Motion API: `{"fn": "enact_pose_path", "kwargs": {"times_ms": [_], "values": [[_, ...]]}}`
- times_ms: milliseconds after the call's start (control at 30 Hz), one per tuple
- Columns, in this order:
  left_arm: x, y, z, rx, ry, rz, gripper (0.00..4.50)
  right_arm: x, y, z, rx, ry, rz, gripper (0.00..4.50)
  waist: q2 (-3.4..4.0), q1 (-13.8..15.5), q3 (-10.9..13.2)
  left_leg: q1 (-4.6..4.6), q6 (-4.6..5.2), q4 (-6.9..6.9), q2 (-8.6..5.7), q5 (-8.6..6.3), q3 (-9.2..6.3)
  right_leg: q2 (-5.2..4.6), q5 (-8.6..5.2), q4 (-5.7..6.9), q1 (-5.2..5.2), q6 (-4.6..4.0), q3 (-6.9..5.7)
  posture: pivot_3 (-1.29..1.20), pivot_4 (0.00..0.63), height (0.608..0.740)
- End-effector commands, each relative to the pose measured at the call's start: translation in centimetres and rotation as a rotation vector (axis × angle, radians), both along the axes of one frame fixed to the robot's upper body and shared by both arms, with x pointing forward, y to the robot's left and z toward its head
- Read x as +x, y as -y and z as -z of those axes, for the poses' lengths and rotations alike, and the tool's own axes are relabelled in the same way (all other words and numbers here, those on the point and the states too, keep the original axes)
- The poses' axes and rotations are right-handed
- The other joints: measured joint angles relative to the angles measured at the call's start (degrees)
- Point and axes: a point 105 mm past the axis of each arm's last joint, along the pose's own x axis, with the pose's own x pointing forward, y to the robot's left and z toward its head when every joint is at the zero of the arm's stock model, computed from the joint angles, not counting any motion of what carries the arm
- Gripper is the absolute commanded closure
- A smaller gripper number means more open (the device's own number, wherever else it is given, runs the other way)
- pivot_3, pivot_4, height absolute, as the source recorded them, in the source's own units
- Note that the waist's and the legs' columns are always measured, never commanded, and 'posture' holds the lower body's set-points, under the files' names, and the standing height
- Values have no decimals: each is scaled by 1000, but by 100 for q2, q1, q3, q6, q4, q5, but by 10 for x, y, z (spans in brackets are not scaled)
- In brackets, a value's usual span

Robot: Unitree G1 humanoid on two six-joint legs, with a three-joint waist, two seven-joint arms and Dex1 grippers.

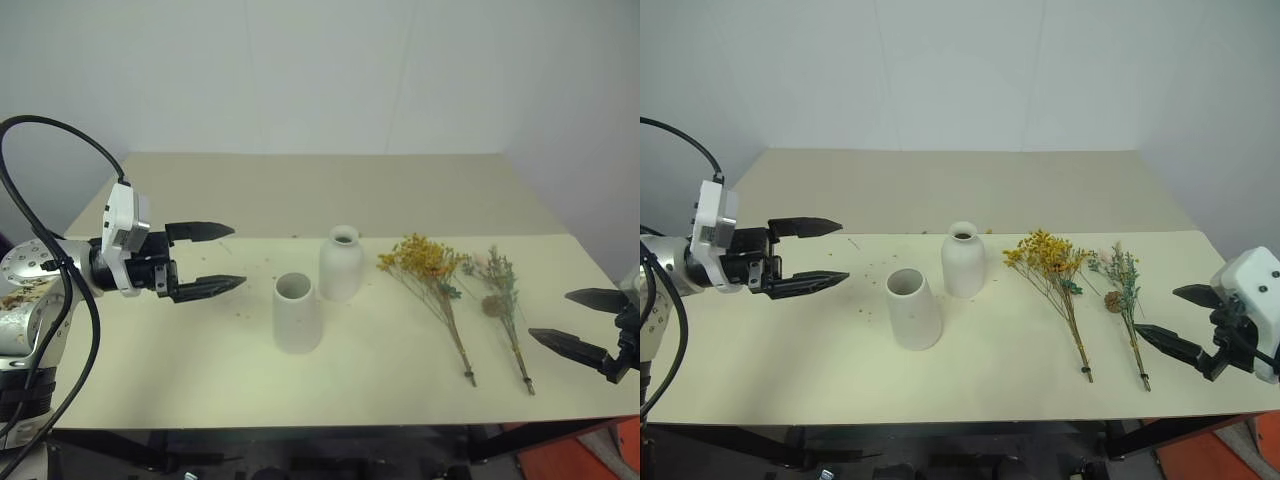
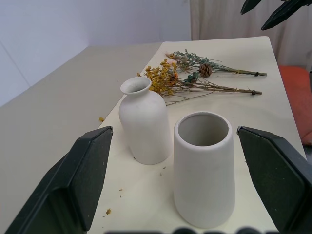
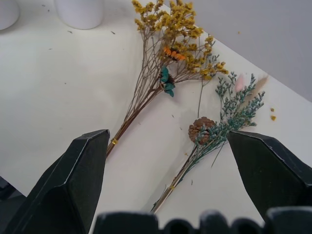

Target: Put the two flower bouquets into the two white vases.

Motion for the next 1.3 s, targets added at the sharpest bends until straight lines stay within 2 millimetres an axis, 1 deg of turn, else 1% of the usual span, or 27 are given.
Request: {"fn": "enact_pose_path", "kwargs": {"times_ms": [33, 367, 467, 533, 633, 767, 933, 967, 1033, 1100, 1200, 1300], "values": [[-3, -1, -8, 1, 28, 4, 26, -4, 0, -8, -6, 33, 5, 0, 0, 1, 0, 0, 0, 0, 0, 0, 0, 0, 0, 0, 0, 0, 0, 0, 150, 740], [-3, -2, -8, 8, 24, 1, 26, -2, -1, -6, -2, 26, -1, 0, 0, 0, 0, 0, 0, 0, 0, 0, 0, 0, 0, 1, 0, 0, 0, 0, 150, 740], [-2, 3, -14, -1, 39, 14, 26, 5, -5, -6, 37, 30, 25, 0, 0, -9, 0, 1, 0, 0, 0, 0, 0, 0, 0, 1, 0, 0, 0, 0, 150, 740], [0, 10, -21, 3, 59, 35, 26, 13, -13, -6, 79, 26, 33, 0, -3, -11, 1, 1, 0, 2, 1, 0, 0, 1, 1, 2, 1, -1, 1, 0, 150, 740], [4, 25, -28, 43, 109, 91, 26, 19, -29, 1, 60, -46, 13, 0, -2, -4, 1, 2, 0, 3, 0, 0, -1, 2, 5, 0, 2, -1, 1, 0, 150, 740], [12, 47, -35, 76, 141, 167, 26, 37, -36, 21, 102, -180, 110, 0, -2, 3, 1, -10, 0, 5, -3, 0, -3, 1, 8, -3, -2, -2, -1, 0, 150, 740], [20, 72, -30, 159, 162, 259, 26, 55, -41, 42, 76, -278, 198, 0, -2, 3, 1, -32, 0, 7, -5, 1, -7, 3, 22, -4, -22, -21, -1, 0, 150, 740], [21, 77, -27, 179, 164, 291, 26, 59, -43, 46, 81, -301, 212, 0, -2, 2, 1, -42, 1, 8, -6, 1, -7, 2, 33, -2, -34, -37, 0, 0, 150, 740], [24, 85, -22, 209, 165, 320, 26, 65, -45, 49, 98, -333, 235, 0, -2, 0, 0, -70, 1, 15, -8, 2, -5, 2, 40, 9, -70, -43, 4, 0, 150, 740], [25, 90, -20, 216, 161, 339, 26, 69, -46, 51, 101, -352, 248, 0, -1, -6, 1, -86, 0, 17, -9, 4, -4, 3, 45, 13, -90, -48, 6, 0, 150, 740], [29, 97, -14, 250, 174, 358, 26, 77, -47, 57, 103, -367, 261, 0, -1, -21, 1, -89, 1, 13, -7, 3, -6, 5, 46, 12, -96, -49, 6, 0, 150, 740], [30, 102, -13, 249, 185, 374, 26, 85, -51, 59, 114, -379, 252, 0, -1, -20, 1, -92, 1, 15, -7, 3, -6, 5, 46, 12, -97, -49, 5, 0, 150, 740]]}}
